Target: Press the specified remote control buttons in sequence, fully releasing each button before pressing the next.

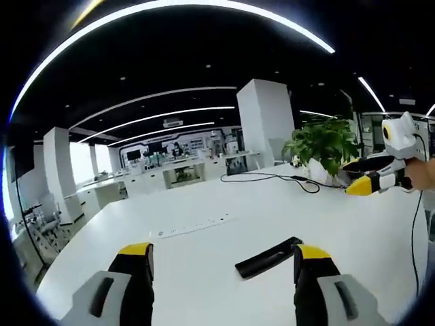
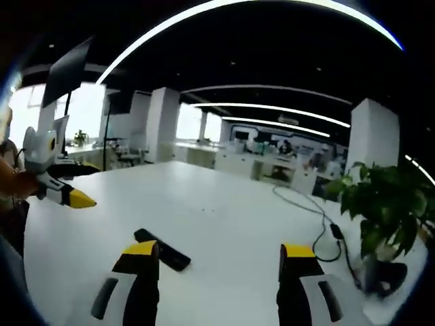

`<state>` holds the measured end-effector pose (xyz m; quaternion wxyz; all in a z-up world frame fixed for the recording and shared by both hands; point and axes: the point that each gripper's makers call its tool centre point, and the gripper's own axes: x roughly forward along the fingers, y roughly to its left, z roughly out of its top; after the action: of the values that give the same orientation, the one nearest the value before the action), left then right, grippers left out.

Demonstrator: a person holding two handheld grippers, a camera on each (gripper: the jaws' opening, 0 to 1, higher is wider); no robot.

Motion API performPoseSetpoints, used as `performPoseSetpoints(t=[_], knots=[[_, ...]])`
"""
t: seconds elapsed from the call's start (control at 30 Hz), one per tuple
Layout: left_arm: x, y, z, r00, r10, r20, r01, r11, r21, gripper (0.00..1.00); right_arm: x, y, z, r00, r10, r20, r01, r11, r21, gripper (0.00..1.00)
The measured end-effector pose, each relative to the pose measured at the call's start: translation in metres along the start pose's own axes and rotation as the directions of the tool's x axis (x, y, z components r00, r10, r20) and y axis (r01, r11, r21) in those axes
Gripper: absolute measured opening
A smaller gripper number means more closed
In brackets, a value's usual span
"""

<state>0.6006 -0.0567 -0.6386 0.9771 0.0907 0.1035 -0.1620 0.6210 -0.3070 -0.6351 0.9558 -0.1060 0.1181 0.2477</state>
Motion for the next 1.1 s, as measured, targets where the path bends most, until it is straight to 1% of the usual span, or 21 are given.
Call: performPoseSetpoints(t=[0.13, 0.23, 0.3, 0.53, 0.6, 0.73, 0.8, 0.87, 0.97, 1.0, 1.07, 1.1], knots=[[-0.018, -0.002, -0.007, 1.000, 0.009, -0.027, -0.009, 1.000, -0.004, 0.88, -0.015, 0.006, -0.006, 1.000, 0.001, -0.021, -0.001, 1.000, 0.015, 0.70], [-0.030, -0.004, -0.007, 0.999, 0.013, -0.034, -0.013, 1.000, 0.004, 0.88, -0.026, 0.011, -0.006, 1.000, 0.002, -0.030, -0.002, 1.000, 0.011, 0.70], [-0.038, -0.007, -0.004, 0.999, 0.011, -0.032, -0.011, 1.000, -0.001, 0.88, -0.035, 0.015, -0.004, 0.999, 0.006, -0.032, -0.005, 1.000, 0.016, 0.70], [-0.066, -0.015, 0.014, 1.000, 0.005, 0.001, -0.005, 1.000, 0.002, 0.88, -0.069, 0.023, 0.009, 1.000, 0.001, -0.021, 0.000, 1.000, 0.015, 0.69], [-0.072, -0.016, 0.017, 1.000, 0.009, 0.002, -0.009, 1.000, 0.004, 0.88, -0.078, 0.024, 0.014, 1.000, -0.004, -0.015, 0.004, 1.000, 0.022, 0.69], [-0.087, -0.021, 0.020, 1.000, 0.008, 0.001, -0.008, 1.000, -0.002, 0.88, -0.099, 0.027, 0.021, 1.000, -0.016, -0.008, 0.016, 1.000, 0.006, 0.68], [-0.096, -0.024, 0.019, 1.000, 0.010, -0.004, -0.010, 1.000, -0.010, 0.88, -0.106, 0.027, 0.020, 1.000, -0.019, -0.007, 0.019, 1.000, 0.003, 0.68], [-0.106, -0.028, 0.018, 1.000, 0.006, -0.008, -0.006, 0.999, -0.037, 0.89, -0.115, 0.028, 0.017, 1.000, -0.016, -0.017, 0.016, 1.000, 0.012, 0.70], [-0.117, -0.034, 0.014, 1.000, 0.000, -0.024, -0.002, 0.998, -0.057, 0.91, -0.126, 0.030, 0.011, 0.999, -0.022, -0.028, 0.022, 1.000, 0.018, 0.69], [-0.120, -0.035, 0.013, 0.999, 0.001, -0.037, -0.004, 0.998, -0.062, 0.91, -0.129, 0.032, 0.010, 0.999, -0.023, -0.029, 0.024, 1.000, 0.019, 0.69], [-0.128, -0.041, 0.014, 0.999, -0.009, -0.041, 0.006, 0.997, -0.073, 0.93, -0.136, 0.037, 0.005, 0.999, -0.020, -0.034, 0.021, 0.999, 0.030, 0.69], [-0.133, -0.042, 0.015, 0.999, -0.003, -0.047, 0.000, 0.997, -0.078, 0.93, -0.140, 0.039, 0.003, 0.999, -0.023, -0.036, 0.025, 0.999, 0.038, 0.69]])
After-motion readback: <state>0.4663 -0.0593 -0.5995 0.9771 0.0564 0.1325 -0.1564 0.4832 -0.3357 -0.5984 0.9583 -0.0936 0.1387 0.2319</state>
